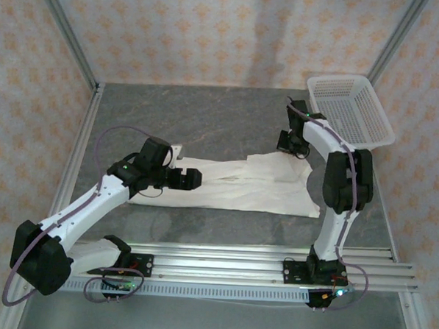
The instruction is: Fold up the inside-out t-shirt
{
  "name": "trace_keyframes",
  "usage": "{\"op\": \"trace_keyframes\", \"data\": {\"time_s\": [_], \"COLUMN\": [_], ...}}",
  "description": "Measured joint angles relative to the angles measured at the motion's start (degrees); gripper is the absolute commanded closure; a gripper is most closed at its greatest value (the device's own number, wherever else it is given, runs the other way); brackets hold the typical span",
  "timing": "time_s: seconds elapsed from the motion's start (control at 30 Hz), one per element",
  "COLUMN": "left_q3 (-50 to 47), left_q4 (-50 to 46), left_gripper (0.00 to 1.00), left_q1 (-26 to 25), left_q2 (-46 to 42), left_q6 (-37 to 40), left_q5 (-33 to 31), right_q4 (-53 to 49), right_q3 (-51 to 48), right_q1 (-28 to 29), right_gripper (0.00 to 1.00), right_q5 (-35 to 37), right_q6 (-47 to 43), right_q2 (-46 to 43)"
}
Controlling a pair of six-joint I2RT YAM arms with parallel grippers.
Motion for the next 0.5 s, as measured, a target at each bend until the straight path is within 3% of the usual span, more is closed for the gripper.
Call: {"op": "trace_keyframes", "data": {"time_s": [0.2, 0.5], "left_q3": [0.00, -0.02], "left_q4": [0.00, 1.84], "left_gripper": [0.07, 0.07], "left_q1": [-0.37, -0.76], "left_q2": [0.44, 2.47], "left_q6": [-0.02, -0.22], "left_q5": [-0.85, -0.83], "right_q4": [2.36, 10.51], "right_q3": [-5.99, -39.93], "right_q1": [0.00, 1.75], "right_gripper": [1.00, 0.98], "right_q5": [-0.94, -6.78], "right_q6": [0.92, 10.05], "right_q2": [-8.02, -32.02]}}
